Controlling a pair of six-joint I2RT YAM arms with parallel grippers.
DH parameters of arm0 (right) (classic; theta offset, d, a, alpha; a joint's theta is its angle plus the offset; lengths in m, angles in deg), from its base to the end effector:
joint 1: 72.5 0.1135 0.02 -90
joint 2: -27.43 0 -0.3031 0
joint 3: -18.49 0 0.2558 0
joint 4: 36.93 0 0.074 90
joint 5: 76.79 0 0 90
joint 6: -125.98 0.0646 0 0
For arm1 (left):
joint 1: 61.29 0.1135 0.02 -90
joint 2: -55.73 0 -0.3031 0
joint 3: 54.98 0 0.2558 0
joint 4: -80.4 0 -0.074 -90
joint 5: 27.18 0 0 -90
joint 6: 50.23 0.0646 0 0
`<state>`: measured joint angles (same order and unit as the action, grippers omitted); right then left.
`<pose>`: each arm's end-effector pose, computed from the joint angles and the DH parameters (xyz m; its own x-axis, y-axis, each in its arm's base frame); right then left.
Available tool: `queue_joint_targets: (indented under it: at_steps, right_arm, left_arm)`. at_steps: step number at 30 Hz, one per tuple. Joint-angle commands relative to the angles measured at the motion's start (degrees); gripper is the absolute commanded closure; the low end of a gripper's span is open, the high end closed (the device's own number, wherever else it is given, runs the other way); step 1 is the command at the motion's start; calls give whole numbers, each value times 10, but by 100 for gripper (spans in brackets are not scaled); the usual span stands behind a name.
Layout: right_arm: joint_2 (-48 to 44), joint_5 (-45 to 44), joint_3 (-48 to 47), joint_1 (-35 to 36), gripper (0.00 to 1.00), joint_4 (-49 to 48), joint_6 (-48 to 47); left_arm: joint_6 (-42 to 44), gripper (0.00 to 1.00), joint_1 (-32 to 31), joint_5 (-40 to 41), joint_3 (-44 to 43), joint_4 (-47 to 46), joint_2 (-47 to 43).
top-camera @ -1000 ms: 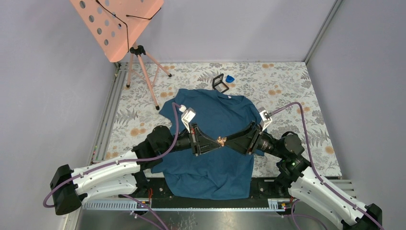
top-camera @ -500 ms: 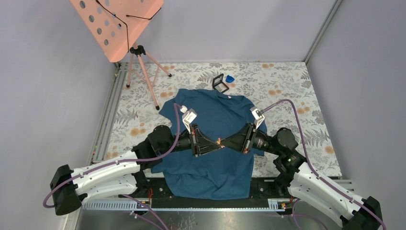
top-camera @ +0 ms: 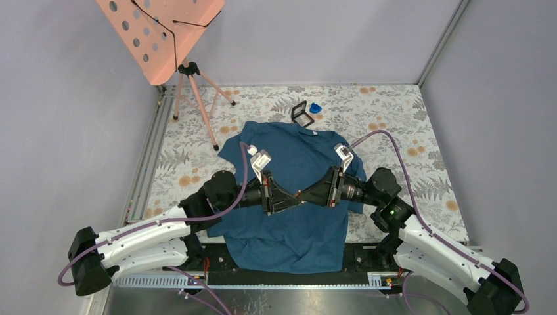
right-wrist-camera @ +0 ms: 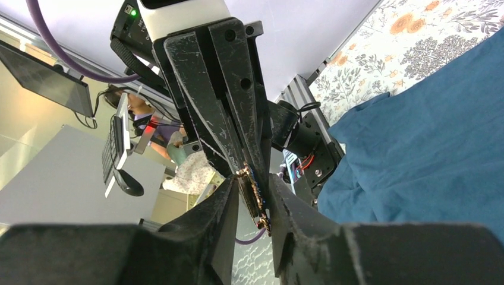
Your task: Pin the brooch onto the clothing
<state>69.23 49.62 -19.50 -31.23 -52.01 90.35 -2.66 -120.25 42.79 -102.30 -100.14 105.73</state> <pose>0.1046 0.1428 0.3232 -0.7015 0.2547 -0.6656 -0.6835 0.0239 0.7295 0.0921 -0.1959 0.3287 -0.6764 -0.1054 -0.7290 0.7114 0.1627 -0.6837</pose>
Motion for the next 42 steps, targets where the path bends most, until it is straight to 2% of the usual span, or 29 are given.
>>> queue_joint_targets:
  at_steps: [1,5,11,14,18,23,26,29,31,33,36,42]
  right_arm:
    - [-6,24,-8,6,66,-49,13]
    - [-30,11,-2,5,54,-50,12]
    - [-74,-28,-4,5,27,7,-27]
    - [-101,-67,-16,5,24,82,-62]
    - [-140,-168,-50,5,23,236,-120]
    - [-140,-400,-114,5,27,496,-147]
    - [-119,-472,-125,5,29,570,-152]
    - [-86,-504,-135,5,29,591,-167]
    - [-50,-517,-146,4,34,597,-187]
    - [0,-537,-165,3,39,606,-211]
    - [83,-564,-195,-13,41,605,-249]
    - [240,-492,-232,-124,43,524,-295]
  left_arm:
    - [6,100,-6,14,-27,-21,-3]
    - [4,100,-6,31,-24,-9,-8]
    - [7,100,-6,61,-25,23,-11]
    - [8,100,-6,76,-23,31,-14]
    - [7,100,-6,112,-23,53,-14]
    - [3,100,-5,153,-35,64,12]
    - [-1,100,5,163,-46,61,40]
    - [-8,100,23,159,-52,46,68]
    - [-10,100,34,158,-57,32,88]
    - [-14,100,47,154,-62,19,114]
    - [-18,100,66,145,-70,0,152]
    - [-18,100,102,152,-85,-21,215]
